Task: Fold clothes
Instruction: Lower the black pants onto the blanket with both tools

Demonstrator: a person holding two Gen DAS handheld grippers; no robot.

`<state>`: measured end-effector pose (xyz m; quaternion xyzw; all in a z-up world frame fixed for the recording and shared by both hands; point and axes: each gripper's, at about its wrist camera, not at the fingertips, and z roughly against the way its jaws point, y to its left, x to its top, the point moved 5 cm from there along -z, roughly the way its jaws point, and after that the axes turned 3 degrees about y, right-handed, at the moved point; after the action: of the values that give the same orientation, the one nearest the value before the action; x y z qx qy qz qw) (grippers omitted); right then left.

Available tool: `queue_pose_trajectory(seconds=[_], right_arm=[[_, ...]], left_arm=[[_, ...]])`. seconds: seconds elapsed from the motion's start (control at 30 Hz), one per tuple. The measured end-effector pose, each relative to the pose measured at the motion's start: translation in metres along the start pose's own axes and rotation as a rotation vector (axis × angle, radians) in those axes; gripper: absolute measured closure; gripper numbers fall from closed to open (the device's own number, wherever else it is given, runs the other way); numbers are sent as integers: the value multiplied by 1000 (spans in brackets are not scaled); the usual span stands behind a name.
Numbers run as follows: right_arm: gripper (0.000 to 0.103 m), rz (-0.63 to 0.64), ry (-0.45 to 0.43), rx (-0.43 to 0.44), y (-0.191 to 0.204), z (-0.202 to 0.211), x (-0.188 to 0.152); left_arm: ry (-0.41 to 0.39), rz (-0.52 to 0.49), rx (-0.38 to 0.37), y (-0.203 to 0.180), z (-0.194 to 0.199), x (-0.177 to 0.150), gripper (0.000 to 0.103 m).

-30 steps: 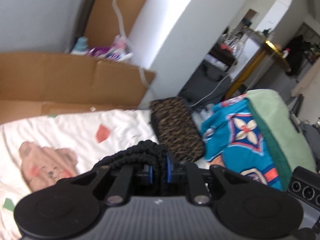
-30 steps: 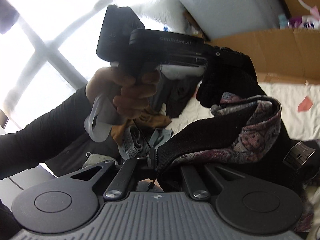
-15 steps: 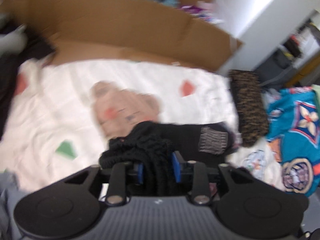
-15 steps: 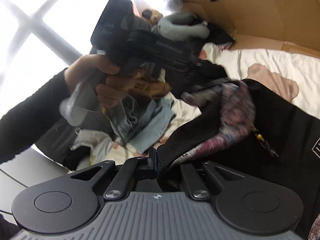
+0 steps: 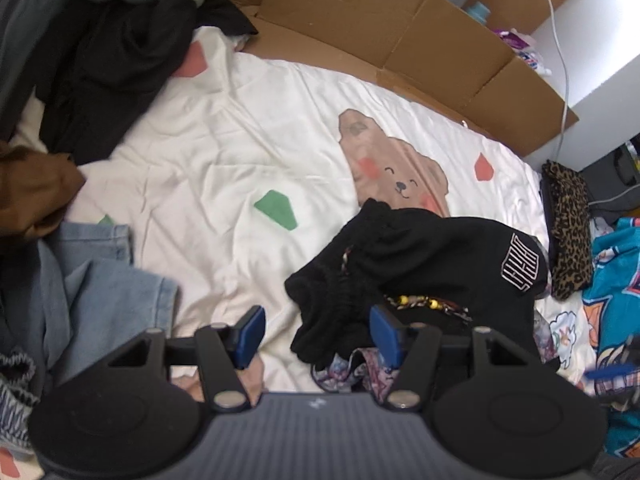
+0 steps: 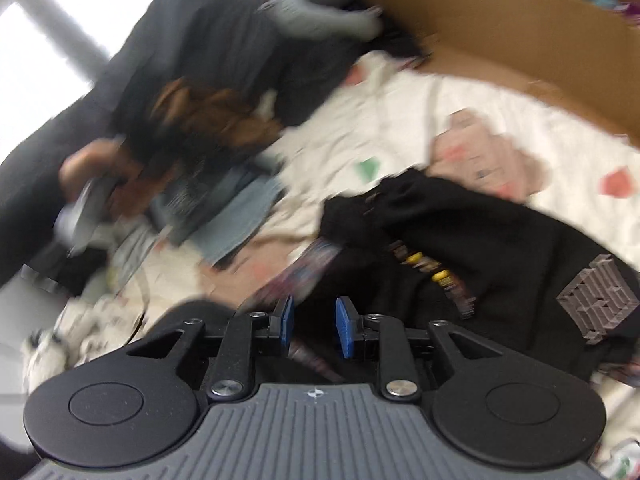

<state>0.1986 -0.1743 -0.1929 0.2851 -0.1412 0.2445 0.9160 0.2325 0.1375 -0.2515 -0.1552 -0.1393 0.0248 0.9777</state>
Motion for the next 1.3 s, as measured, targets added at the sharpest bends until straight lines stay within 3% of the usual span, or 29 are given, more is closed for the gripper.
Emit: queue_pose_trajectory(seconds=[0.1,0.3,0.47,0.6,0.77,0.83,1.2,1.3], right_arm=[[71,-15,-22,-45,-7,2,3],[69,-58,-90,-118,-29,6,15],[62,-107,-159,-138,-64,4,26],[61,-189,-156,-154,-99,0,22],[56,-178,-163,-216,-143,5,14],[51,-225,-174,-240,-171,5,3],[51,-479,-233,-368,-323,8,-56],[50,-546,-244,-374,-348,7,-70]], left_arm=[[-24,-5,-7,6,10,-7,39],[-44,6,31,13,17,-12,37],[-91,-26,57,2,16,1,36],[-126,-11,51,-10,3,21,35],[-128,-23,61,-32,-28,49,34],[-119,-35,69,-42,-44,60,34],[-18,-113,96,-95,-150,98,33],[5,-130,93,-104,-172,102,28]])
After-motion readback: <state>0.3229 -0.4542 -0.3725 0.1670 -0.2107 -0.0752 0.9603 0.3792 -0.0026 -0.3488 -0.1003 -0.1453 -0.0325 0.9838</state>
